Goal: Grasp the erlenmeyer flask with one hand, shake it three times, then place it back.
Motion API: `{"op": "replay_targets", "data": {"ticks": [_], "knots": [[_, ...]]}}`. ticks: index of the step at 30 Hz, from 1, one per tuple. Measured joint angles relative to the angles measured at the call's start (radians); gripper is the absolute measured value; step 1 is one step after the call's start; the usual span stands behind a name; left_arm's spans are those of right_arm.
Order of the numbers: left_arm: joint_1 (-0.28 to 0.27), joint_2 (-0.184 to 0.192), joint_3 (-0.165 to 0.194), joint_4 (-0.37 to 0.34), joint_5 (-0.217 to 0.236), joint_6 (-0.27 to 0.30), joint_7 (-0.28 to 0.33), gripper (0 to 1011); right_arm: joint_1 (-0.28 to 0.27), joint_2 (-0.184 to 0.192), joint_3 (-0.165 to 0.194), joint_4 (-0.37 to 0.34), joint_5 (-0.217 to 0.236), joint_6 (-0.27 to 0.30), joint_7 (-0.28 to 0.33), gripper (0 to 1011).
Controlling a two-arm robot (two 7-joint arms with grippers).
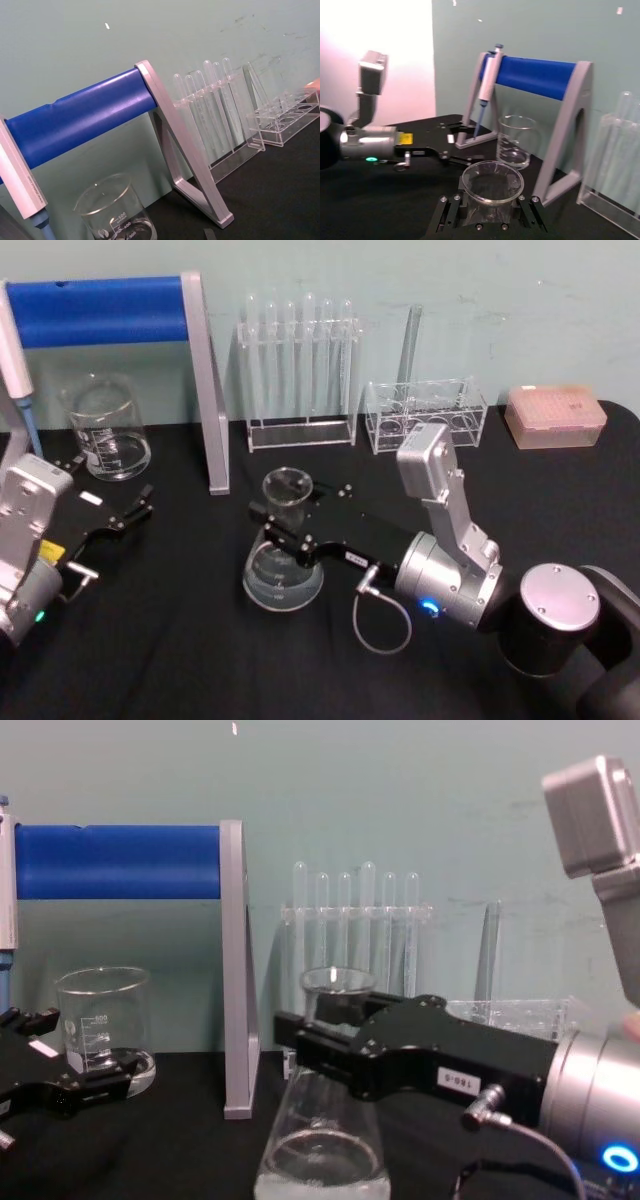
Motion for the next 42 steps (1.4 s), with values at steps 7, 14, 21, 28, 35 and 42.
{"op": "replay_targets", "data": {"ticks": [7,14,21,28,35,42], "knots": [[0.0,0.0,0.0,0.0,0.0,0.0,0.0,1001,-0.006,0.012,-0.031,-0.02,0.013,0.0,0.023,457],[0.0,0.0,0.0,0.0,0.0,0.0,0.0,1001,-0.008,0.023,-0.053,-0.031,0.027,-0.001,0.035,457],[0.0,0.0,0.0,0.0,0.0,0.0,0.0,1001,-0.001,0.023,-0.044,-0.022,0.029,-0.009,0.007,457],[0.0,0.0,0.0,0.0,0.0,0.0,0.0,1001,0.017,0.012,0.001,0.022,0.011,-0.019,-0.059,457],[0.0,0.0,0.0,0.0,0.0,0.0,0.0,1001,0.032,-0.002,0.064,0.067,-0.009,-0.02,-0.129,457],[0.0,0.0,0.0,0.0,0.0,0.0,0.0,1001,0.043,-0.008,0.131,0.099,-0.024,-0.024,-0.187,457]]}}
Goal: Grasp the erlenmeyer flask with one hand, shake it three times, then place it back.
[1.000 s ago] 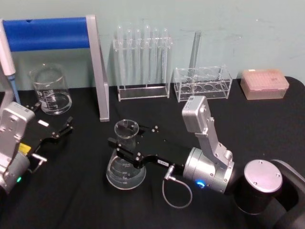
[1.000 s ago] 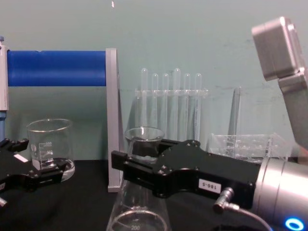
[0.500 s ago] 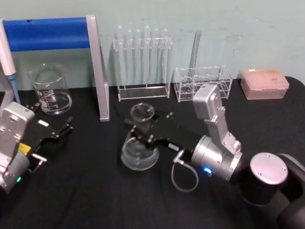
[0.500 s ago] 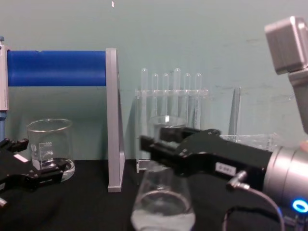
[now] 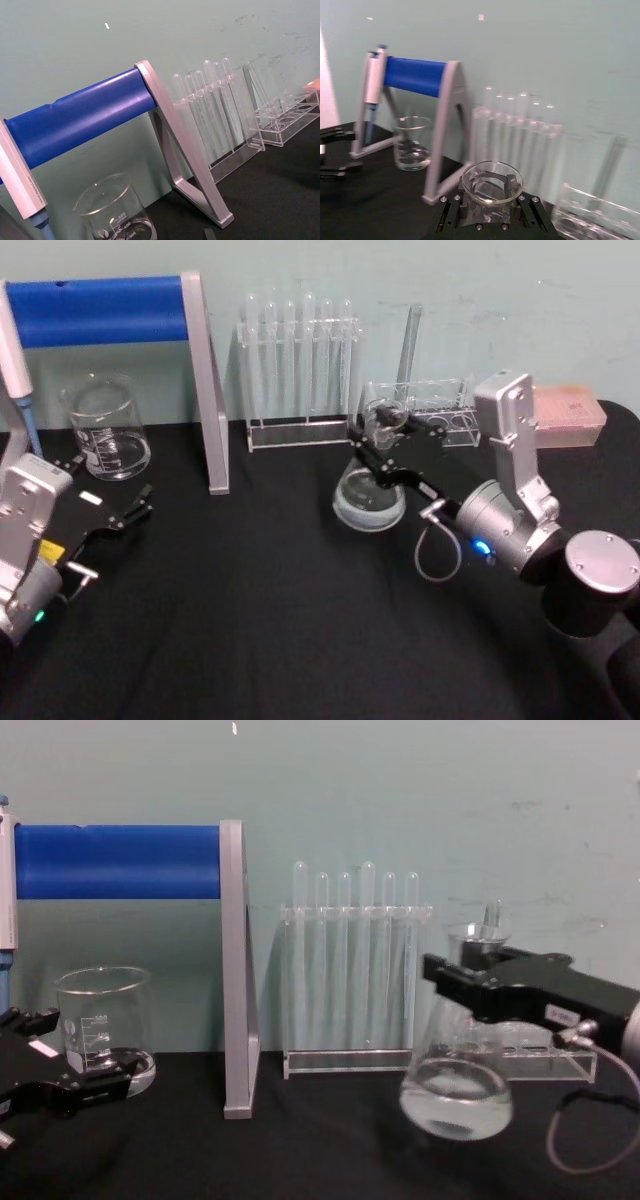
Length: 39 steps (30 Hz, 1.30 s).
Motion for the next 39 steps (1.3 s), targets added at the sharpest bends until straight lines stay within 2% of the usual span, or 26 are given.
{"op": "replay_targets", "data": {"ticks": [11,20,23,30,33,39], "knots": [[0.0,0.0,0.0,0.0,0.0,0.0,0.0,1001,-0.003,0.001,0.077,0.021,-0.027,0.004,-0.054,457],[0.0,0.0,0.0,0.0,0.0,0.0,0.0,1001,-0.01,-0.008,0.096,0.021,-0.042,0.012,-0.048,457],[0.0,0.0,0.0,0.0,0.0,0.0,0.0,1001,-0.014,-0.016,0.089,0.012,-0.045,0.015,-0.028,457],[0.0,0.0,0.0,0.0,0.0,0.0,0.0,1001,-0.022,-0.031,0.043,-0.015,-0.043,0.023,0.032,457],[0.0,0.0,0.0,0.0,0.0,0.0,0.0,1001,-0.027,-0.034,0.01,-0.035,-0.038,0.028,0.066,457],[0.0,0.0,0.0,0.0,0.0,0.0,0.0,1001,-0.037,-0.033,-0.035,-0.062,-0.029,0.034,0.103,457]]}}
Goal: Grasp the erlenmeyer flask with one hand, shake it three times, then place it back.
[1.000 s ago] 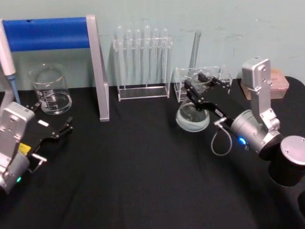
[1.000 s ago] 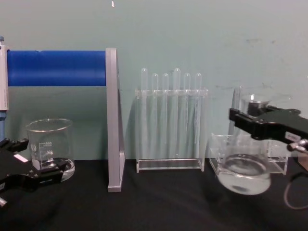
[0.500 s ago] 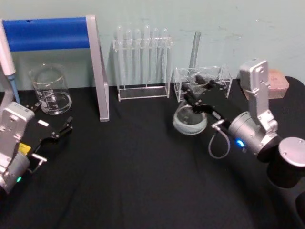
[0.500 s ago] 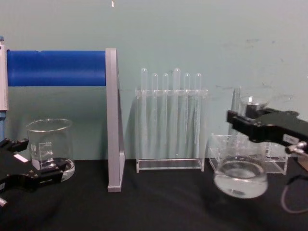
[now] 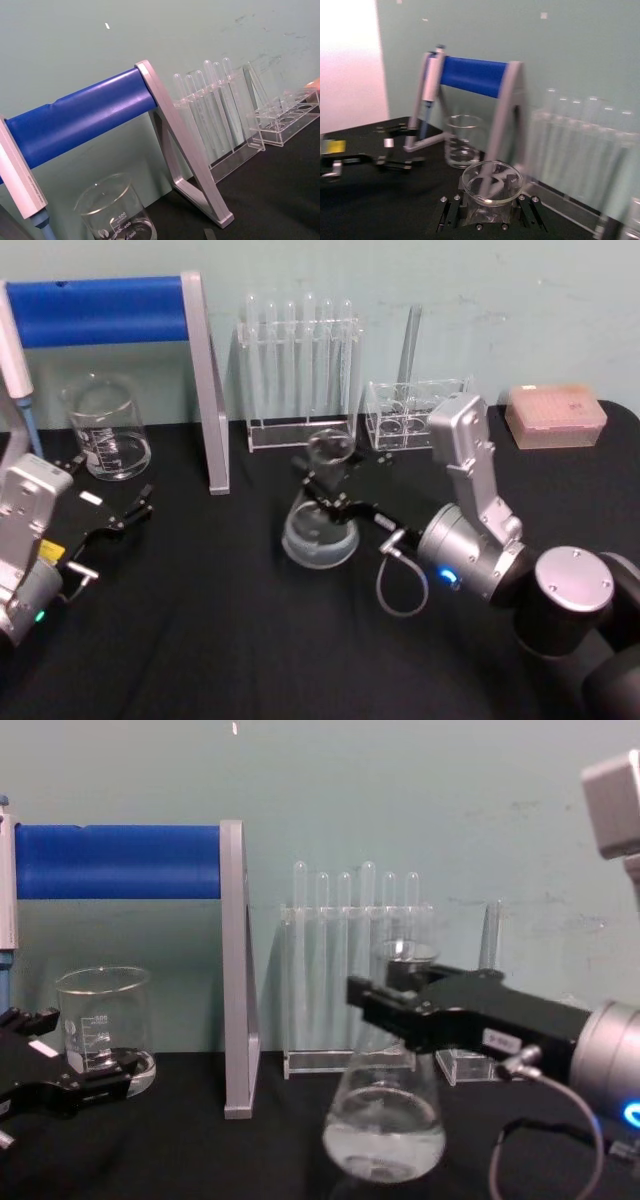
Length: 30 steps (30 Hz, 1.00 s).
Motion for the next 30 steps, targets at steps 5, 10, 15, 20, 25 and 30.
{"op": "replay_targets", "data": {"ticks": [5,10,15,20,25,30], "knots": [[0.0,0.0,0.0,0.0,0.0,0.0,0.0,1001,-0.008,0.008,-0.037,-0.023,0.014,0.004,0.031,457],[0.0,0.0,0.0,0.0,0.0,0.0,0.0,1001,-0.013,0.018,-0.065,-0.04,0.026,0.007,0.053,457],[0.0,0.0,0.0,0.0,0.0,0.0,0.0,1001,-0.017,0.031,-0.094,-0.055,0.039,0.01,0.073,457],[0.0,0.0,0.0,0.0,0.0,0.0,0.0,1001,-0.019,0.041,-0.114,-0.065,0.049,0.011,0.085,457],[0.0,0.0,0.0,0.0,0.0,0.0,0.0,1001,-0.017,0.049,-0.128,-0.07,0.058,0.01,0.091,457],[0.0,0.0,0.0,0.0,0.0,0.0,0.0,1001,-0.011,0.05,-0.12,-0.063,0.059,0.002,0.066,457]]}}
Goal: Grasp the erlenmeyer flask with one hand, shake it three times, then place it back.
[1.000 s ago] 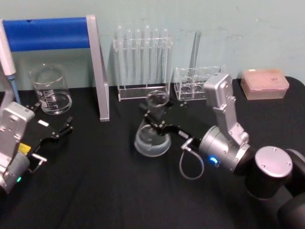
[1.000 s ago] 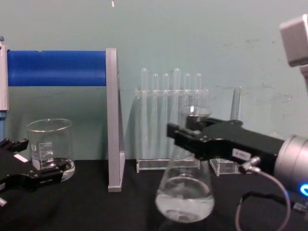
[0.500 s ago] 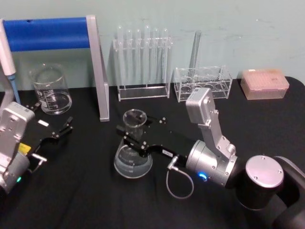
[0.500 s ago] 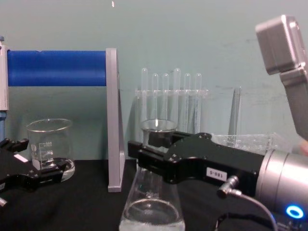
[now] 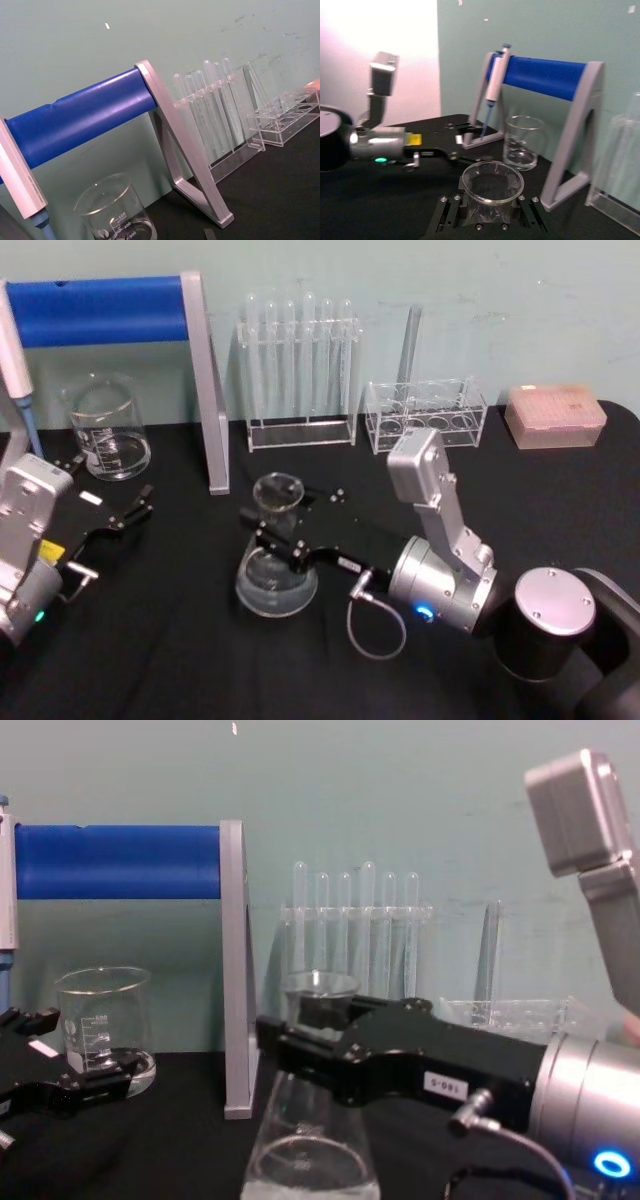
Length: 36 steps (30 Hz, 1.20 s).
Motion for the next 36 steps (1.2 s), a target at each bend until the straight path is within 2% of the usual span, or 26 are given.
{"op": "replay_targets", "data": {"ticks": [9,24,36], "knots": [[0.0,0.0,0.0,0.0,0.0,0.0,0.0,1001,0.012,-0.011,0.049,0.04,-0.019,-0.009,-0.08,457],[0.0,0.0,0.0,0.0,0.0,0.0,0.0,1001,0.026,-0.047,0.175,0.101,-0.072,0.017,-0.24,457],[0.0,0.0,0.0,0.0,0.0,0.0,0.0,1001,0.022,-0.066,0.255,0.117,-0.097,0.036,-0.307,457]]}}
